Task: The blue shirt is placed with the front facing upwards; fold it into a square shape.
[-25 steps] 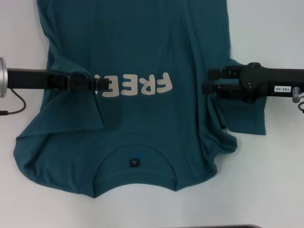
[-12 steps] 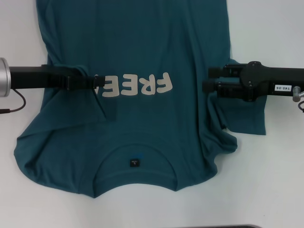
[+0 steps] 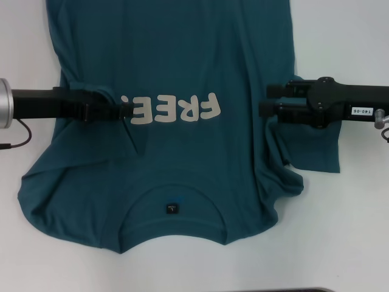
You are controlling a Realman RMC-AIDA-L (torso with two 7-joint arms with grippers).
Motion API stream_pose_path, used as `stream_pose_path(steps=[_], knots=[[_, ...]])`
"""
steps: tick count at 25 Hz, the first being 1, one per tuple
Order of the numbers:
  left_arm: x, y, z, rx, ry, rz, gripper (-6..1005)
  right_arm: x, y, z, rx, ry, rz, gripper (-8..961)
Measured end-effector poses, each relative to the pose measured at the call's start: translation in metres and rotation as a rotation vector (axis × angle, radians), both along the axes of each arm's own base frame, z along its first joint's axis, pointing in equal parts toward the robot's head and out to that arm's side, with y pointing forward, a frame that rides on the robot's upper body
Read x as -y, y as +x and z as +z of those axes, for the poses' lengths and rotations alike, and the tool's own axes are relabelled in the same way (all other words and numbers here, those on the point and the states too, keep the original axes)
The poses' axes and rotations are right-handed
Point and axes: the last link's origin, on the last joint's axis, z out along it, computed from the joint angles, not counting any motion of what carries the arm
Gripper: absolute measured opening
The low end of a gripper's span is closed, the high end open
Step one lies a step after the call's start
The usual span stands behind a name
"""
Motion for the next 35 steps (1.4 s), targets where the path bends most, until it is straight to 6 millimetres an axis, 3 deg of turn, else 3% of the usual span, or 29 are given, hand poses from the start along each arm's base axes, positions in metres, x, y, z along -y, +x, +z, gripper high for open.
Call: stream_pose_path(steps=[20, 35], knots=[[0.005, -0.036, 0.034, -0.058, 0.115, 0.100, 888, -0.002, -0.002, 0.001, -0.009, 0.009, 0.000, 553], [0.002, -0.042, 0.027, -0.059, 0.129, 0.156, 887, -0.002, -0.002, 0.001, -0.012, 0.007, -0.003, 551]])
